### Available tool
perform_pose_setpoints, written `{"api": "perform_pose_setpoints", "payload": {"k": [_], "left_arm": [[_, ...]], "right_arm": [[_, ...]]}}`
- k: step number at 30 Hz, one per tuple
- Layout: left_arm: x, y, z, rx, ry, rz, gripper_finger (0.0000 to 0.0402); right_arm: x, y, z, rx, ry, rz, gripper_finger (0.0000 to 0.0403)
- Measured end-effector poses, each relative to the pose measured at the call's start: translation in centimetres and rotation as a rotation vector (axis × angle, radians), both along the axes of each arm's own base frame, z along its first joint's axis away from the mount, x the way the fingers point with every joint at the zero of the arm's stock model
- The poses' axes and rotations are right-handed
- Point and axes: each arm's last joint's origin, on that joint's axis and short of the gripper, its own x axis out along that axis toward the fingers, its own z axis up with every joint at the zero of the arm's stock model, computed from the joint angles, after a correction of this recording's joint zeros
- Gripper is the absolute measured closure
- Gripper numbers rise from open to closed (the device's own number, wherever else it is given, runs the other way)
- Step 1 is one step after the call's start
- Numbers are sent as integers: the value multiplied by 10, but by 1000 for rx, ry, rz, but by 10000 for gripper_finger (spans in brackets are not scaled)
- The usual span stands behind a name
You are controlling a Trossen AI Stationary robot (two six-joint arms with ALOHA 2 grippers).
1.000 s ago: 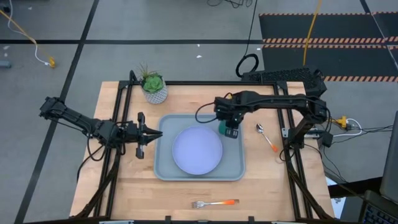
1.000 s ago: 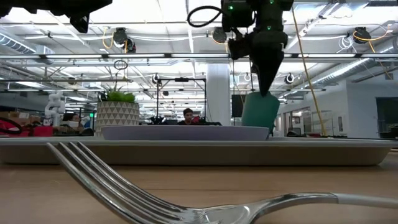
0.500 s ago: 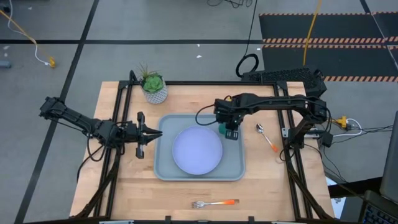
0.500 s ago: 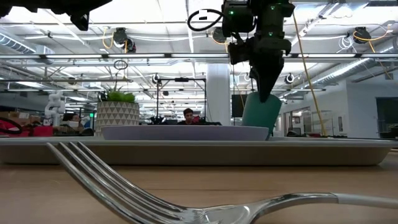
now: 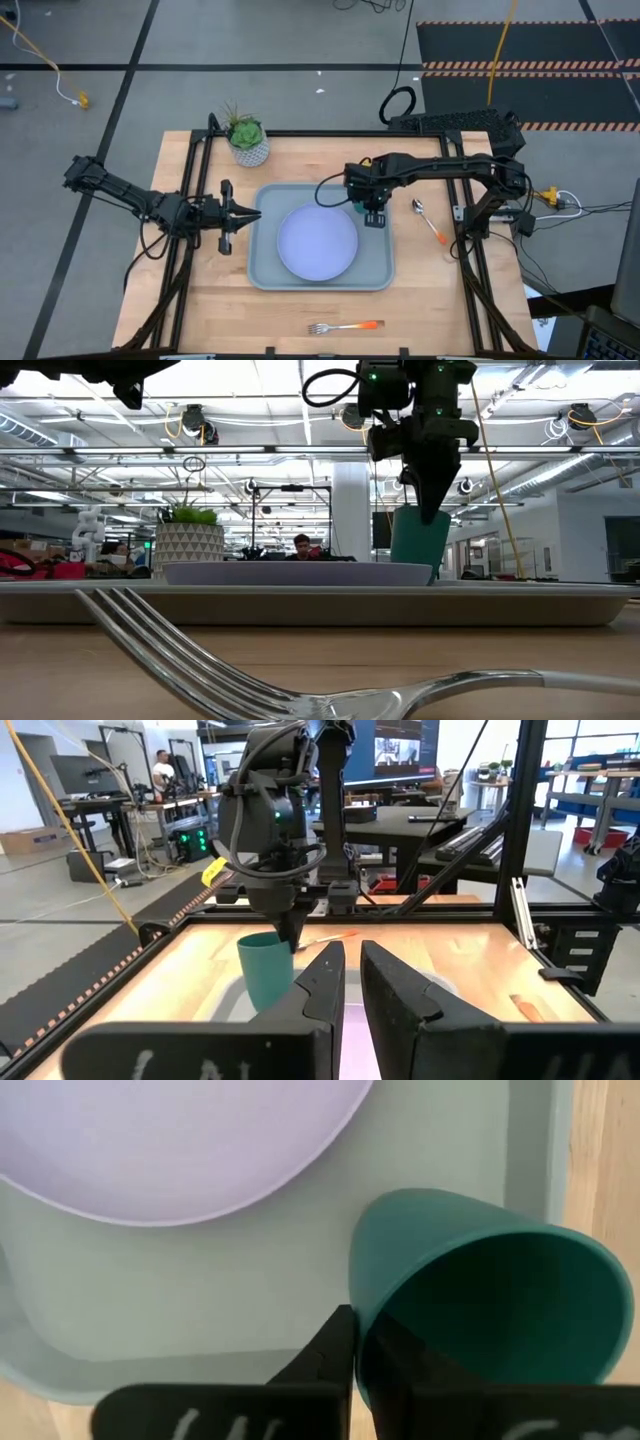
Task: Pick and place plate/cup/fork/spoon on tray
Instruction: Put the green cup to the top right of the blue plate on the blue tray
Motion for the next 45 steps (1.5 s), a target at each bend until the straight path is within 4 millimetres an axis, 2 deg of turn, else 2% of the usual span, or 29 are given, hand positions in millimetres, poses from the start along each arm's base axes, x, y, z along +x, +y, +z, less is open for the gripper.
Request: {"api": "perform_pose_setpoints", "payload": {"k": [15, 25, 37, 45], "left_arm": [[0, 0, 0, 1, 0, 0, 360], [0, 0, 0, 1, 0, 0, 360], [0, 0, 1, -1, -5, 0, 360], [0, 0, 1, 5, -5, 0, 360]], "right_arm": [[-3, 2, 0, -9, 30, 93, 396], [0, 18, -3, -103, 54, 263, 396], [5, 17, -17, -108, 118, 286, 396], [6, 16, -19, -104, 122, 271, 394]]}}
